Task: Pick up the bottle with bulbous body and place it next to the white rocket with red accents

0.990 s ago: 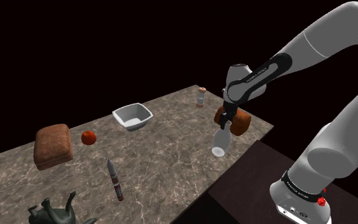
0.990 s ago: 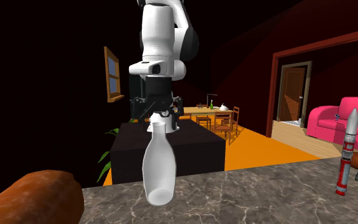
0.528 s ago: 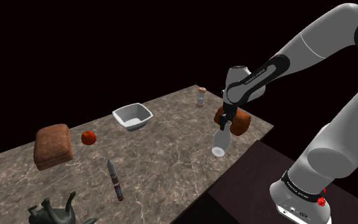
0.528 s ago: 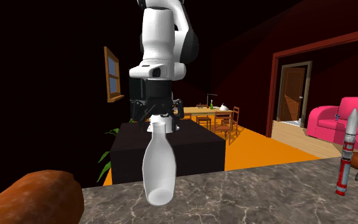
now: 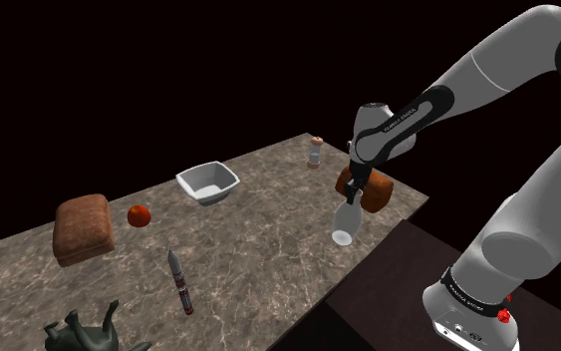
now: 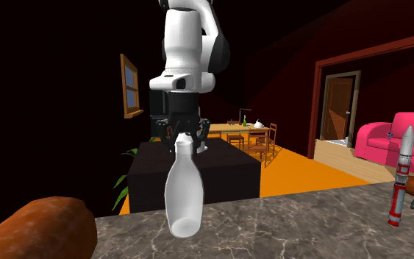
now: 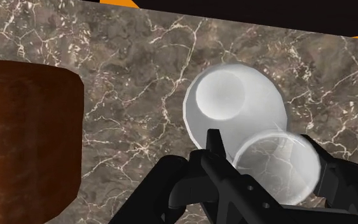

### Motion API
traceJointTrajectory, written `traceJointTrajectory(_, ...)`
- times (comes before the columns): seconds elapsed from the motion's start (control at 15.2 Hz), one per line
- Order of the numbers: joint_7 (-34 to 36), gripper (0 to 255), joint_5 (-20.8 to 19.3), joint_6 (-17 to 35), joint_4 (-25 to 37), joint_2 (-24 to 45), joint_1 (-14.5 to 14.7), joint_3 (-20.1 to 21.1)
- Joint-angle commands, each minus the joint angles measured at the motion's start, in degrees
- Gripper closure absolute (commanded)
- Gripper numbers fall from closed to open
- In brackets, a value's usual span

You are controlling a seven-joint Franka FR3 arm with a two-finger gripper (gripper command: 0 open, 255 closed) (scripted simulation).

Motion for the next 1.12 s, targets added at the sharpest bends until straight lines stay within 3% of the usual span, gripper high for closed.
traceJointTrajectory(0.0,0.0,255,0.0,0.0,0.0,0.0,0.0,0.0)
traceJointTrajectory(0.2,0.0,255,0.0,0.0,0.0,0.0,0.0,0.0)
traceJointTrajectory(1.06,0.6,255,-0.8,-11.9,2.8,-9.1,-0.2,0.3)
